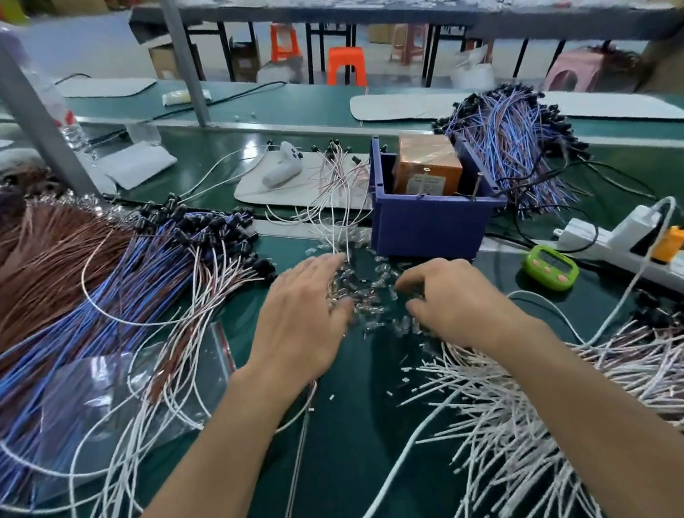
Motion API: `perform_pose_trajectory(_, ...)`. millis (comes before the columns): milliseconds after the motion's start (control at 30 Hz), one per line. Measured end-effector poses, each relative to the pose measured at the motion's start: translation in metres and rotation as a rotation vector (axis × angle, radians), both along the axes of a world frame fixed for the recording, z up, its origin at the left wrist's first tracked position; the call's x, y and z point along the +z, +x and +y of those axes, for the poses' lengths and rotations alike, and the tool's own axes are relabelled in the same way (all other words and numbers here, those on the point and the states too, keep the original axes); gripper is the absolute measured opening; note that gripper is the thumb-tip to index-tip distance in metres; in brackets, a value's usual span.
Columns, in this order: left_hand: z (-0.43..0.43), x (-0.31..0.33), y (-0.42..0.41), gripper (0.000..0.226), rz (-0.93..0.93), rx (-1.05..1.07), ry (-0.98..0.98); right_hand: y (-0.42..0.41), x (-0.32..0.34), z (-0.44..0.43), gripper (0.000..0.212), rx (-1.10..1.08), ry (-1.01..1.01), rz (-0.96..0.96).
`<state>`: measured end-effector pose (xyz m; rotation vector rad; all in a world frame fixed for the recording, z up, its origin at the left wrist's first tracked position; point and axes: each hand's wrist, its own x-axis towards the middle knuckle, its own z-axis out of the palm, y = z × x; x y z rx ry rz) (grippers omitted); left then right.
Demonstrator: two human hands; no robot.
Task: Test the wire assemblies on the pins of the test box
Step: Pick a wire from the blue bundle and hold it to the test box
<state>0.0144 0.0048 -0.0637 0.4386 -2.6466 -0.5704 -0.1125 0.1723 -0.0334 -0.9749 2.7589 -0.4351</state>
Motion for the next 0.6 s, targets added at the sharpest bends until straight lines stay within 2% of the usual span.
perform_pose_trajectory(67,-0.011,0.015,0.012,0.044,0.077,0.107,0.002,0.009,0.007,-0.022,0.029,0.056,-0.112,-0.065)
perform_pose_trajectory(133,-0.029,0.026,0.025,0.03,0.037,0.228,-0.029,0.023,0.014,-0.05,0.032,0.15,-0.17,-0.135)
perform_pose_trajectory(233,-0.06,0.034,0.042,0.025,-0.019,0.393,-0.041,0.043,0.02,-0.097,0.041,0.294,-0.096,-0.161)
perform_pose_trajectory(367,-0.101,0.031,0.07,0.028,-0.06,0.523,0.014,0.053,0.02,-0.153,0.048,0.352,-0.026,-0.077)
perform_pose_trajectory(533,-0.119,0.02,0.081,0.031,-0.244,0.508,0.101,0.058,0.018,-0.208,0.041,0.316,-0.096,0.093)
perform_pose_trajectory(600,-0.12,0.018,0.077,0.037,-0.246,0.477,0.095,0.054,0.014,-0.22,0.031,0.36,-0.04,0.104)
